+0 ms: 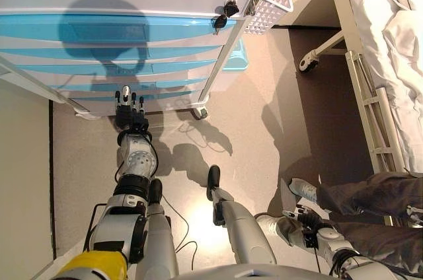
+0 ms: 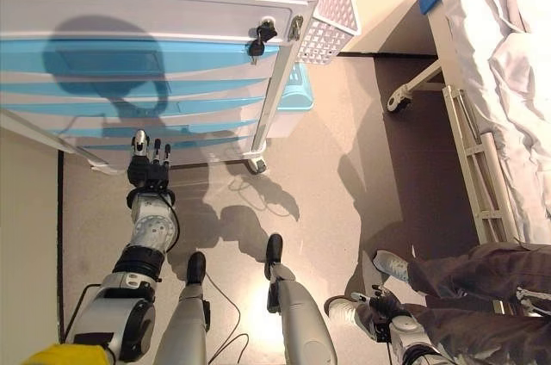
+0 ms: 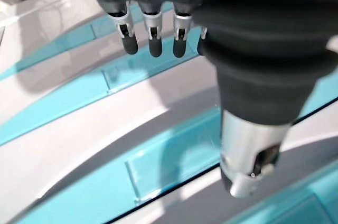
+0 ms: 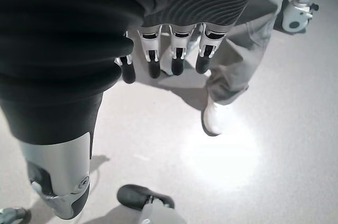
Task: Open the drawer and pick up the medicine
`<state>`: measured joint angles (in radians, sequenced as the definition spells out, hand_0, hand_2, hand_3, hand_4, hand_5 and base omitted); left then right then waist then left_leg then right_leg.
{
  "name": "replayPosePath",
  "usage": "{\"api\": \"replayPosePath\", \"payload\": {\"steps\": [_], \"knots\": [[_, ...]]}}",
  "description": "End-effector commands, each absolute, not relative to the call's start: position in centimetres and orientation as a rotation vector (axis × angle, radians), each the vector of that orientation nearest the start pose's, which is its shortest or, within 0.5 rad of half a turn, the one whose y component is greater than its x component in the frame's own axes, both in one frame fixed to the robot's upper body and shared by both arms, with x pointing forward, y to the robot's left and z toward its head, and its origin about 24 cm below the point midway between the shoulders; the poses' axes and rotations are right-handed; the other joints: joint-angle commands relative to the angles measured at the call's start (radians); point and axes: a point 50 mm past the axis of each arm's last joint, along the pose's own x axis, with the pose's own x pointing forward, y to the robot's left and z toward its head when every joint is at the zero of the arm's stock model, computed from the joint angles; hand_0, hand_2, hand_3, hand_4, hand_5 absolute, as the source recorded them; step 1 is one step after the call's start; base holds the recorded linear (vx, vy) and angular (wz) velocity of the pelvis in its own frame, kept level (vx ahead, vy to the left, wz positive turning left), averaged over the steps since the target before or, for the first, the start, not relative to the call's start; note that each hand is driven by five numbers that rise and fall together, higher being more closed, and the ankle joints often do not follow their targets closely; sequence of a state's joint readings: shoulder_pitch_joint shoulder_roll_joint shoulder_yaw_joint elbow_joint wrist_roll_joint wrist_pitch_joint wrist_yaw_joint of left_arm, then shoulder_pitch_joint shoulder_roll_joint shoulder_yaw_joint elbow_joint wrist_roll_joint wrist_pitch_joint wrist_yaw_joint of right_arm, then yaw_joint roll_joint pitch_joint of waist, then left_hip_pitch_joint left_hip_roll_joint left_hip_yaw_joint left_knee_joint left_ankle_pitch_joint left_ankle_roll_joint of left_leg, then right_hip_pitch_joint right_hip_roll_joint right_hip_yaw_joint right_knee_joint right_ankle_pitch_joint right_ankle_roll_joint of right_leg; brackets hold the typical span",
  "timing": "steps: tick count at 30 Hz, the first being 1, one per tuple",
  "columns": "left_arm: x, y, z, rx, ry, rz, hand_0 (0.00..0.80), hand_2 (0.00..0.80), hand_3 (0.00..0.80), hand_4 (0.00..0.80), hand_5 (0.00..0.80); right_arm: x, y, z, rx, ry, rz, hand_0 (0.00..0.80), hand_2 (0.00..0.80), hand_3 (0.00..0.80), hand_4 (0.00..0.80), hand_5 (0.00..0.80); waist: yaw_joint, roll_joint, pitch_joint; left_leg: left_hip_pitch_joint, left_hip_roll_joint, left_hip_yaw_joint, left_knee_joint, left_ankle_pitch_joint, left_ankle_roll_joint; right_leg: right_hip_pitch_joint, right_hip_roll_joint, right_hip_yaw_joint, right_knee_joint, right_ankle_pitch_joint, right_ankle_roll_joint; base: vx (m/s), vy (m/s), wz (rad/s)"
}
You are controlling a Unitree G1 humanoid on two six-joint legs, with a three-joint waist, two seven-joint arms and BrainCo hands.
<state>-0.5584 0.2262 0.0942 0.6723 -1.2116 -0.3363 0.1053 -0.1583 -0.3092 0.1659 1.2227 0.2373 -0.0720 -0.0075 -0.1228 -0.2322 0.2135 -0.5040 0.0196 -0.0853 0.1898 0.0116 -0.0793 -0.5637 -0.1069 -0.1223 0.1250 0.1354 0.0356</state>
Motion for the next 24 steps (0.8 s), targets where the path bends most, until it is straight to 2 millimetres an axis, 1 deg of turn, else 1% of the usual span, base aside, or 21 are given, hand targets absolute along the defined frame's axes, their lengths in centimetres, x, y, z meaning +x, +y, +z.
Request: {"api": "replayPosePath", "payload": {"steps": [1,6,7,8,10,11,24], "knots": [[35.7,24.0,12.8,-0.931,-0.385,0.284,0.000,0.000,0.000,0.000,0.000,14.9,-26.7,-13.4,-0.238,1.029,-0.173,0.000,0.000,0.000,0.000,0.000,0.006,-0.002,-0.011,-0.059,-0.030,-0.018,0.016,-0.010,0.060,0.013,0.033,-0.010,0.088,-0.062,0.054,0.000,0.000,0.00],[36.0,24.8,14.3,-0.891,-0.424,0.271,0.000,0.000,0.000,0.000,0.000,15.0,-26.9,-13.2,-0.245,1.027,-0.170,0.000,0.000,0.000,0.000,0.000,0.003,-0.005,-0.019,-0.060,-0.029,-0.017,0.016,-0.011,0.060,0.013,0.033,-0.010,0.088,-0.061,0.054,0.000,0.000,0.00],[36.0,24.8,14.3,-0.891,-0.424,0.271,0.000,0.000,0.000,0.000,0.000,15.0,-26.9,-13.2,-0.245,1.027,-0.170,0.000,0.000,0.000,0.000,0.000,0.003,-0.005,-0.019,-0.060,-0.029,-0.017,0.016,-0.011,0.060,0.013,0.033,-0.009,0.088,-0.061,0.054,0.000,0.000,0.00],[36.1,24.9,15.0,-0.878,-0.442,0.263,0.000,0.000,0.000,0.000,0.000,15.1,-27.1,-13.2,-0.249,1.026,-0.168,0.000,0.000,0.000,0.000,0.000,0.001,-0.007,-0.022,-0.061,-0.028,-0.015,0.016,-0.012,0.060,0.012,0.033,-0.009,0.087,-0.060,0.055,0.000,0.000,0.00],[36.1,25.0,15.2,-0.869,-0.445,0.259,0.000,0.000,0.000,0.000,0.000,15.1,-27.1,-13.2,-0.251,1.027,-0.166,0.000,0.000,0.000,0.000,0.000,0.000,-0.009,-0.024,-0.062,-0.029,-0.015,0.017,-0.012,0.060,0.013,0.033,-0.008,0.085,-0.060,0.055,0.000,0.000,0.00],[36.2,25.2,15.6,-0.854,-0.457,0.253,0.000,0.000,0.000,0.000,0.000,15.1,-27.2,-13.1,-0.256,1.028,-0.164,0.000,0.000,0.000,0.000,0.000,-0.002,-0.009,-0.027,-0.062,-0.029,-0.013,0.017,-0.014,0.060,0.013,0.033,-0.007,0.085,-0.058,0.056,0.000,0.000,0.00],[36.2,26.2,16.9,-0.823,-0.491,0.259,0.000,0.000,0.000,0.000,0.000,15.5,-27.3,-12.9,-0.268,1.021,-0.151,0.000,0.000,0.000,0.000,0.000,-0.005,-0.010,-0.032,-0.067,-0.032,-0.007,0.028,-0.021,0.062,0.012,0.032,0.001,0.083,-0.060,0.058,0.003,0.002,0.00]]}}
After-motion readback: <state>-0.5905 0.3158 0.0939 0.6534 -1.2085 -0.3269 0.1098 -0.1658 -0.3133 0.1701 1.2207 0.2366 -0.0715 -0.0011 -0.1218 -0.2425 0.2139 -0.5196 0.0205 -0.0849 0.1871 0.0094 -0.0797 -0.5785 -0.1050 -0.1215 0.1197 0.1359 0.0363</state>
